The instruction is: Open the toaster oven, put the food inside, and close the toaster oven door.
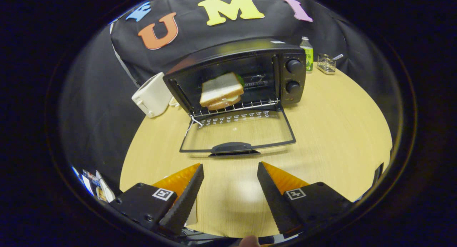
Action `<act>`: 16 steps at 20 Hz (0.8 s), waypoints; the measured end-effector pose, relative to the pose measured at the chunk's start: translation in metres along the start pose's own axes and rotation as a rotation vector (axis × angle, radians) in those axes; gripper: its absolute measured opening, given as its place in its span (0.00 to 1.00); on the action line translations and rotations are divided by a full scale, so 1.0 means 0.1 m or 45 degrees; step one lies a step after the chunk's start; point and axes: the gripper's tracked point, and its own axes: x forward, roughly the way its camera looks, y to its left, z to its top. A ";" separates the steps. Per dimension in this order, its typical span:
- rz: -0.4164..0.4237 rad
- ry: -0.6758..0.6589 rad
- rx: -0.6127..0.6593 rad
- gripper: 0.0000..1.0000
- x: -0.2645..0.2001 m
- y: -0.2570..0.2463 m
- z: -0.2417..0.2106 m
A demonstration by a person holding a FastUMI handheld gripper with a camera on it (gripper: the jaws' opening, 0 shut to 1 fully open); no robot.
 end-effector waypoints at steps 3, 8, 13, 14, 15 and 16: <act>-0.060 0.036 -0.024 0.98 0.21 -0.09 -0.13; -0.105 0.061 0.005 0.99 0.55 -0.15 -0.12; -0.140 0.089 -0.050 0.99 0.76 -0.15 -0.12; -0.143 0.093 -0.064 0.99 0.80 -0.13 -0.13; -0.162 0.093 -0.087 0.99 0.82 -0.15 -0.14; -0.175 0.086 -0.098 0.99 0.83 -0.15 -0.14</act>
